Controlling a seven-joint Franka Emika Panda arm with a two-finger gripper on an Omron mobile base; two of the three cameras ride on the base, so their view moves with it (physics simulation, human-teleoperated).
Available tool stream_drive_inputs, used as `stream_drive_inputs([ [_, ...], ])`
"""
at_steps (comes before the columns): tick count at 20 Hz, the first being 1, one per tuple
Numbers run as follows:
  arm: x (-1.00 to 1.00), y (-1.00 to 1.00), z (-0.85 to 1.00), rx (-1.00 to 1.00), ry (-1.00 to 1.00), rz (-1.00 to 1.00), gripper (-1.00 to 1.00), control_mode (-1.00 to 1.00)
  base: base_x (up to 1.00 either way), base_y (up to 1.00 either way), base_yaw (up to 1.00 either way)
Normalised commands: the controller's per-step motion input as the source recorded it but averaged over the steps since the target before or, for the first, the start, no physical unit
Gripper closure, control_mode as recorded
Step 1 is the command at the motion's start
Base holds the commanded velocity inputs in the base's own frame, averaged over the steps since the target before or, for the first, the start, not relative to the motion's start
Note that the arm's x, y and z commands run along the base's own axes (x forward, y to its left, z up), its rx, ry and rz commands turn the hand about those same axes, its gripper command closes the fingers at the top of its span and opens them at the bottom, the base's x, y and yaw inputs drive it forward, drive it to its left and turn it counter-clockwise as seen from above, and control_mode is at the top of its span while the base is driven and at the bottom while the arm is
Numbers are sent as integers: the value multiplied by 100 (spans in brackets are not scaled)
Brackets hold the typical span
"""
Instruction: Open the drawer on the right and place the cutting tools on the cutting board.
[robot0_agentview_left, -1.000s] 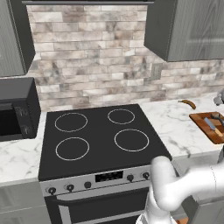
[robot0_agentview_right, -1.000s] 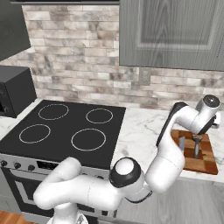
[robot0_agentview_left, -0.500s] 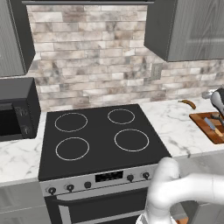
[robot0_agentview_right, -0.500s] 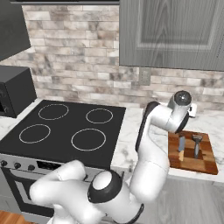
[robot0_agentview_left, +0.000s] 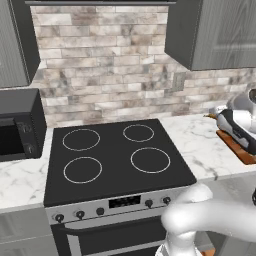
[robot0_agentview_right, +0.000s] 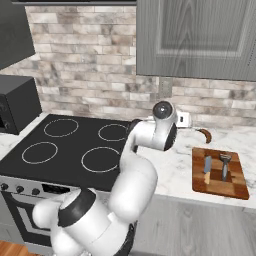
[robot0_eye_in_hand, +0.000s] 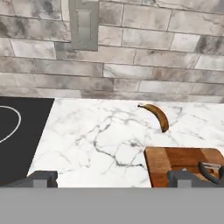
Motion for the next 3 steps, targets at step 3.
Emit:
stream_drive_inputs([
  [3,-66,100,-5,-5,-15,14,-100,-100,0,0,0],
])
